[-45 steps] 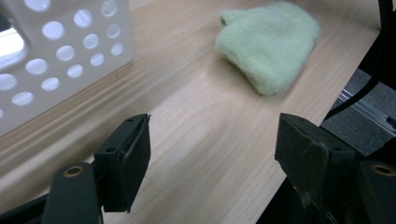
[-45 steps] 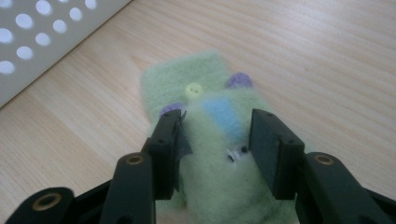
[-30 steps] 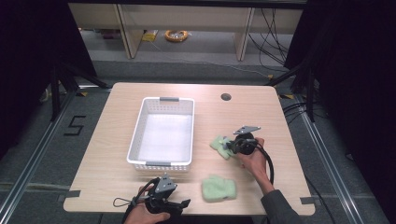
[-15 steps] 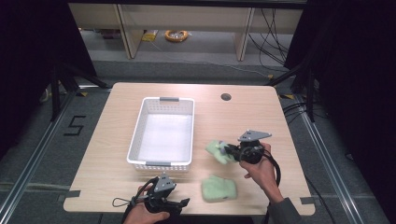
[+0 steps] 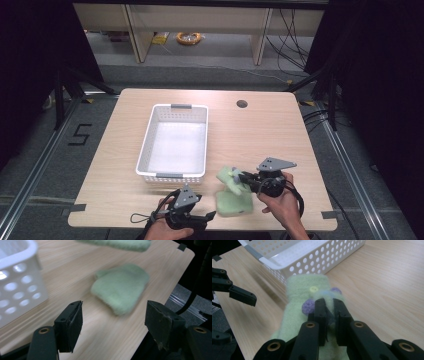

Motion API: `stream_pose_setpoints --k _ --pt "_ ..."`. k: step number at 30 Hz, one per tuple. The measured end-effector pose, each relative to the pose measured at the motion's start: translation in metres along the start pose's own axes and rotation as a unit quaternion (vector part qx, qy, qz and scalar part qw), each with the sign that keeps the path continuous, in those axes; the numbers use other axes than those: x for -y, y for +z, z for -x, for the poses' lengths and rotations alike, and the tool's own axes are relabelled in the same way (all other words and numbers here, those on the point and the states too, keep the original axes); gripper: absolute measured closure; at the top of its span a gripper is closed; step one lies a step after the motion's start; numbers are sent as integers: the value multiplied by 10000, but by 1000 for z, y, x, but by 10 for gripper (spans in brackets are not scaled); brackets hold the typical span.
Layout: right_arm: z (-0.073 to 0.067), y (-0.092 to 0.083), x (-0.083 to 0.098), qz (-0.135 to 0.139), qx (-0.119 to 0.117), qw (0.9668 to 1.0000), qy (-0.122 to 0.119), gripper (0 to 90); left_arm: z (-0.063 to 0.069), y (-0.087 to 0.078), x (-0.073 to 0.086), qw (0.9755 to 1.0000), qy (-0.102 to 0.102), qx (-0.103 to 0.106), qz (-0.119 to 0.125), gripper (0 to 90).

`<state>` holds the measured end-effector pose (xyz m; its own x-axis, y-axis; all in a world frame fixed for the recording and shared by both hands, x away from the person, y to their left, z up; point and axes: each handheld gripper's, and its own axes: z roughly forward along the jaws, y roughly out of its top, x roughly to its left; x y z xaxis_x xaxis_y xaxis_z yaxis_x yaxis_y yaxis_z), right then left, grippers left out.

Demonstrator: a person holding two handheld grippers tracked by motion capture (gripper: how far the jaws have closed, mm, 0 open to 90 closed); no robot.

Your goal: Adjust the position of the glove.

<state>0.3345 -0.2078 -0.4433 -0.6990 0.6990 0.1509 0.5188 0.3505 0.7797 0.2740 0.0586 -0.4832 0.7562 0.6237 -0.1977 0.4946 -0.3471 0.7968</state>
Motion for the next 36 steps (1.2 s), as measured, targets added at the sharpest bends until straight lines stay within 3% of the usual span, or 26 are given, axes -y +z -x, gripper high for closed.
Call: stream_pose_setpoints --k 2,3,5,6,8,10,11,12,13,14,15,16,18,19,20,21,23,25,26,27,29,34,36 --pt "-2 0 1 -14 33 10000 73 831 2 2 -3 9999 114 55 -62 302" --pt "0 0 2 65 159 9998 -104 831 6 6 -5 9999 139 44 -40 305" --pt "-2 1 4 31 78 9999 71 830 14 15 -10 9999 108 78 22 315" --pt "-3 2 5 102 118 9999 49 829 16 18 -13 9995 300 25 27 326" --pt "-4 1 6 82 169 9998 13 830 22 24 -18 9995 313 37 7 348" --pt "-8 0 6 3 146 9999 9 830 26 28 -23 9989 473 -31 -37 357" --pt "-13 -1 7 9 147 9999 65 830 28 34 -25 9991 408 -24 93 367" --pt "-13 -1 7 9 147 9999 65 830 29 35 -27 9989 454 -71 36 367" --pt "-12 0 7 56 131 9998 -118 830 31 39 -28 9991 411 -85 9 369" --pt "-16 -1 8 46 129 9999 31 830 32 41 -28 9991 424 -59 -1 373" --pt "-17 0 9 76 150 9998 -52 830 33 43 -28 9992 397 -92 -15 388" --pt "-21 0 9 29 108 9999 61 830 33 46 -28 9992 356 -203 36 396" --pt "-21 0 9 57 98 9999 -43 830 31 46 -30 9991 367 -230 5 408" --pt "-22 1 9 65 118 9998 -166 830 30 47 -30 9994 216 -204 167 420" --pt "-25 2 10 55 167 9997 -175 830 29 45 -31 9995 216 -222 78 435" --pt "-27 1 10 19 150 9999 -78 830 30 45 -31 9995 115 -220 215 448" --pt "-28 2 11 71 137 9998 -104 829 26 42 -32 9996 116 -201 179 475" --pt "-28 1 11 74 169 9997 -160 829 22 40 -33 9997 192 -71 147 528" --pt "-29 1 11 68 73 9998 -161 828 22 42 -32 9996 96 -26 279 602" --pt "-29 1 12 91 89 9998 -162 828 21 41 -32 9995 191 -30 245 643" --pt "-33 -2 14 82 125 9999 -55 828 21 42 -32 9994 150 69 293 762" --pt "-36 -9 20 195 42 9998 -66 825 17 39 -36 9992 188 273 201 808" --pt "-38 -16 27 201 136 9997 23 820 14 39 -37 9989 182 438 47 813"
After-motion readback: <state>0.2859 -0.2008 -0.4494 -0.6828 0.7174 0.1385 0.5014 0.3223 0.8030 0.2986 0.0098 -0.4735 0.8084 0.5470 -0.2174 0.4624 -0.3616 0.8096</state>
